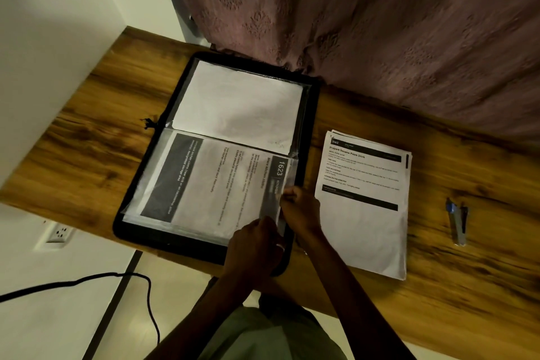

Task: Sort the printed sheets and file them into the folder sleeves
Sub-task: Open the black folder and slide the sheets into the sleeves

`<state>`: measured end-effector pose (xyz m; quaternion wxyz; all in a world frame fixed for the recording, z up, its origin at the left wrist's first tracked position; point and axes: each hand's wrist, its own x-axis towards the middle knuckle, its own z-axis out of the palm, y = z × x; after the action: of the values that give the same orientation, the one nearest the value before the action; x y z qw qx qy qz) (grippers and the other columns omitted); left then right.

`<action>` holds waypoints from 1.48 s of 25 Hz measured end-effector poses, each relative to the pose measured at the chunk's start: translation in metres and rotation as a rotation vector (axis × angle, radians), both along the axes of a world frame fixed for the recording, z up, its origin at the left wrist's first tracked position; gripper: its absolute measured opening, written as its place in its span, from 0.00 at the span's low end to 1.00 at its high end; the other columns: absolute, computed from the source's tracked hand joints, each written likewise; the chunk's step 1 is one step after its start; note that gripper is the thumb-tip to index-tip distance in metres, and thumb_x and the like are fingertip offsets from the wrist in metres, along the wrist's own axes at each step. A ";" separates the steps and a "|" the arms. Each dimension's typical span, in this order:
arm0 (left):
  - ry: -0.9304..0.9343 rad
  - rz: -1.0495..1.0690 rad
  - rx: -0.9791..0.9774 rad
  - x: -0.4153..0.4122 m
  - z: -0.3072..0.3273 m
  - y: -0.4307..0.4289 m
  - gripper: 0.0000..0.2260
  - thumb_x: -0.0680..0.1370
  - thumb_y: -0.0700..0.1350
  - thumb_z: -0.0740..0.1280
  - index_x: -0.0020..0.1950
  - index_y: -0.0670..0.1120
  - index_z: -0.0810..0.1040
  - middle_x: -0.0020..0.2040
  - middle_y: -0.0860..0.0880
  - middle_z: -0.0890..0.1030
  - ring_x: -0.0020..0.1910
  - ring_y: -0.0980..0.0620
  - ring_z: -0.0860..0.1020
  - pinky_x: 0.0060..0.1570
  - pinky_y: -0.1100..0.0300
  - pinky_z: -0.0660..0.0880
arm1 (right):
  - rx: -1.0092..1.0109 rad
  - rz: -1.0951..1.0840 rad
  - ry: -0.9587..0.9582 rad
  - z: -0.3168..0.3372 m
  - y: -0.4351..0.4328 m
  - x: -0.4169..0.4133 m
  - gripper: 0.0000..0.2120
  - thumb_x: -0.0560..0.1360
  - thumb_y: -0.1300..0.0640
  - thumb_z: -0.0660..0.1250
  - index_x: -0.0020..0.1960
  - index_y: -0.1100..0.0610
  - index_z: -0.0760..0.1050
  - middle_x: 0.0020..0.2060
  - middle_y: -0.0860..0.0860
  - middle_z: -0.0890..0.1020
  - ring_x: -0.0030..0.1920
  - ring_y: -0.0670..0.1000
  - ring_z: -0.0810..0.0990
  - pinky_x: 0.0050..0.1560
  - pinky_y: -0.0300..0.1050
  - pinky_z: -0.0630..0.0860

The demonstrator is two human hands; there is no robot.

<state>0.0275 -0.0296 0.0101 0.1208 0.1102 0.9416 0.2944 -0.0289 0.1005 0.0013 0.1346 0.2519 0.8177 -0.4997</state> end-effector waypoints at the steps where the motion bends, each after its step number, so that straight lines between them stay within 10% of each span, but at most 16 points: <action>1: -0.002 -0.004 0.008 0.000 -0.001 -0.001 0.07 0.77 0.49 0.69 0.50 0.48 0.76 0.42 0.52 0.80 0.37 0.56 0.77 0.38 0.63 0.75 | -0.021 0.006 -0.008 -0.001 -0.002 -0.001 0.03 0.77 0.57 0.69 0.50 0.51 0.78 0.44 0.44 0.81 0.46 0.45 0.82 0.41 0.33 0.78; 17: 0.138 -0.145 0.077 -0.004 -0.007 -0.029 0.16 0.73 0.50 0.73 0.56 0.50 0.72 0.49 0.51 0.78 0.42 0.55 0.78 0.31 0.63 0.77 | -0.456 -0.120 -0.150 -0.004 0.007 0.012 0.08 0.81 0.52 0.63 0.56 0.51 0.78 0.49 0.52 0.85 0.47 0.52 0.86 0.51 0.55 0.83; 27: 0.149 -0.316 -0.138 -0.013 -0.011 -0.087 0.31 0.68 0.66 0.64 0.67 0.52 0.70 0.64 0.49 0.74 0.62 0.48 0.71 0.55 0.51 0.76 | -0.509 -0.061 -0.176 0.017 0.006 0.017 0.13 0.79 0.47 0.66 0.57 0.54 0.77 0.48 0.54 0.85 0.45 0.54 0.86 0.48 0.55 0.83; 37: 0.224 -0.331 -0.215 -0.020 -0.011 -0.110 0.36 0.60 0.49 0.83 0.64 0.52 0.71 0.61 0.48 0.78 0.61 0.44 0.77 0.55 0.45 0.79 | -0.582 -0.083 -0.201 0.022 0.001 0.022 0.09 0.80 0.60 0.65 0.59 0.55 0.76 0.52 0.54 0.84 0.48 0.53 0.86 0.46 0.47 0.82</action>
<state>0.0075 -0.1400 -0.0004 0.0734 0.2819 0.9441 0.1545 -0.0066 0.1014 0.0230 0.2608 0.2839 0.6121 -0.6905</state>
